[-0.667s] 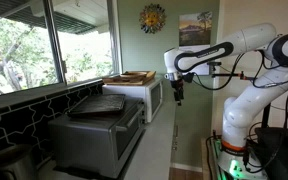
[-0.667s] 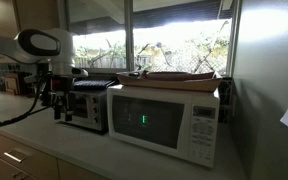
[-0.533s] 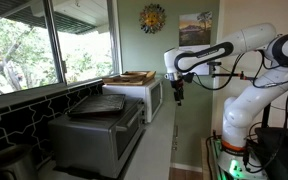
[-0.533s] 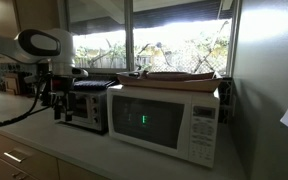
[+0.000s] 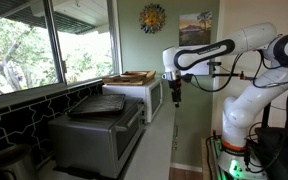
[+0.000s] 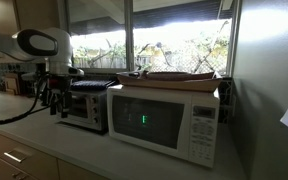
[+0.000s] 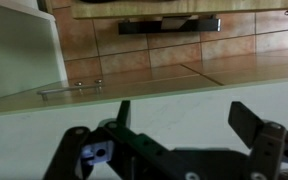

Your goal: Open the microwave

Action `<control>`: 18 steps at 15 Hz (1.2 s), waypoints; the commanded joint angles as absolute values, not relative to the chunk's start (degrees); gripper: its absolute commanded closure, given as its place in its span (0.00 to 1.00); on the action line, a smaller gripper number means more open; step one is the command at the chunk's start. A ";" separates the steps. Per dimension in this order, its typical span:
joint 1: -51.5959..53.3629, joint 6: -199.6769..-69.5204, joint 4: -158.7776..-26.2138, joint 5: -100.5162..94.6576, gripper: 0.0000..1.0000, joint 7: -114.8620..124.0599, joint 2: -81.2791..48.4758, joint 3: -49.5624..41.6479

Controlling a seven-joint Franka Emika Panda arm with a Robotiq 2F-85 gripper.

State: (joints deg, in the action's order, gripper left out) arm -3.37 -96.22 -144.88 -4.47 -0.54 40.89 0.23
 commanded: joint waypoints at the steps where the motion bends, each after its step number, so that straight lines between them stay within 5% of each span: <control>1: 0.44 -92.48 -142.36 4.73 0.00 6.72 40.46 3.08; 9: -0.60 -98.13 -137.07 22.51 0.00 32.21 35.59 11.11; 18: -0.11 -124.82 -138.74 29.83 0.00 49.98 28.91 12.48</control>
